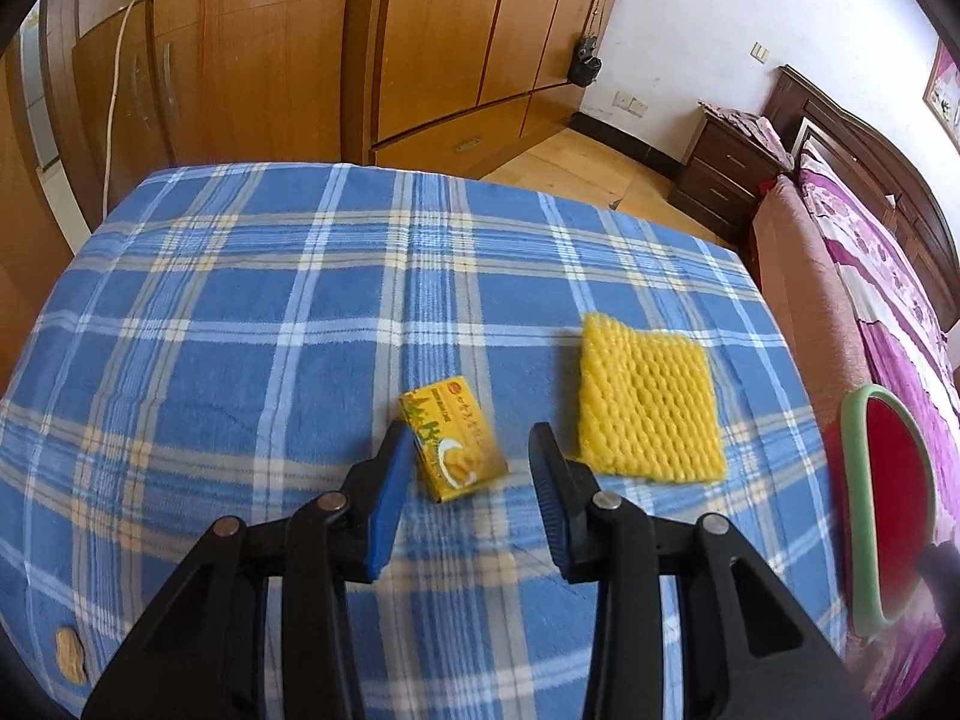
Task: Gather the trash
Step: 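Move both open tools back over the table toward the yellow items, then grasp the yellow box with the left tool while the right tool grasps the yellow foam net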
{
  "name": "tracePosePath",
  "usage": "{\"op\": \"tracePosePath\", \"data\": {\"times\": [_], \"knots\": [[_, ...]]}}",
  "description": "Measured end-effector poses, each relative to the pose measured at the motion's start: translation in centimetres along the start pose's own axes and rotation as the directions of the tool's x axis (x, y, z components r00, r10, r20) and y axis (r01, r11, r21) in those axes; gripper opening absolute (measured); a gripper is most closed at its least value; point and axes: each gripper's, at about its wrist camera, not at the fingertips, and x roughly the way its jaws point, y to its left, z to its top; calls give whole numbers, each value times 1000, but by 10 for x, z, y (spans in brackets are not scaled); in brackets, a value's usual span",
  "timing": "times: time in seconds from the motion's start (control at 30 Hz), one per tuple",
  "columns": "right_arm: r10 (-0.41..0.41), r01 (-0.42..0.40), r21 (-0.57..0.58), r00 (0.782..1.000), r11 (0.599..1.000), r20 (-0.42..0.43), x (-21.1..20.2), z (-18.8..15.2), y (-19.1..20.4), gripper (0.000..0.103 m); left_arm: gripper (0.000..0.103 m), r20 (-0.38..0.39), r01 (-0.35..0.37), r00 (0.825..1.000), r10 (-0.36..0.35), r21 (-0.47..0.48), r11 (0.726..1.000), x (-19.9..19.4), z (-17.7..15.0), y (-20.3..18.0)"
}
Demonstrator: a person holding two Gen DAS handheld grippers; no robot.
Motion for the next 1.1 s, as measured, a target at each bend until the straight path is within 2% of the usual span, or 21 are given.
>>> {"op": "tracePosePath", "data": {"times": [0.17,0.3,0.4,0.73,1.1], "knots": [[8,-9,-39,1000,999,-24,16,5,19,50,40,-12,-12,1000,12,-1,1000,9,1,7],[21,-25,-75,999,997,-49,34,11,39,50,39,-2,17,1000,-17,-16,1000,10,1,15],[35,-43,-99,996,994,-76,51,14,53,50,34,8,26,1000,-26,-31,999,9,1,20],[41,-68,-172,988,983,-152,111,14,91,50,34,79,-61,995,62,-22,998,-1,-1,32],[12,-61,-226,978,972,-210,160,7,107,49,34,79,-51,995,53,-27,998,1,-3,35]]}}
